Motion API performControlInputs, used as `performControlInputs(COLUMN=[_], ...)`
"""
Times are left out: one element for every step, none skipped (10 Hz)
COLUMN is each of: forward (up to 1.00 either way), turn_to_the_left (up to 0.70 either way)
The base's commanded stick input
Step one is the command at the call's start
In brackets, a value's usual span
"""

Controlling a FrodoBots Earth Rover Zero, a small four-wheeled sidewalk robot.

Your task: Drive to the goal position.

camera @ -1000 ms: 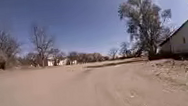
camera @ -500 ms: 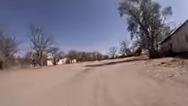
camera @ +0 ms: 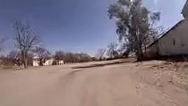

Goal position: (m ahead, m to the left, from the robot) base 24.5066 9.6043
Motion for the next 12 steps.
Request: performControlInputs(forward=[1.0, 1.0, 1.0, 1.0, 1.0, 1.0, 1.0, 1.0, 1.0, 1.0, 1.0, 1.0], turn_to_the_left=[0.0, 0.0, 0.0, 0.0, 0.0, 0.0, 0.0, 0.0, 0.0, 0.0, 0.0, 0.0])
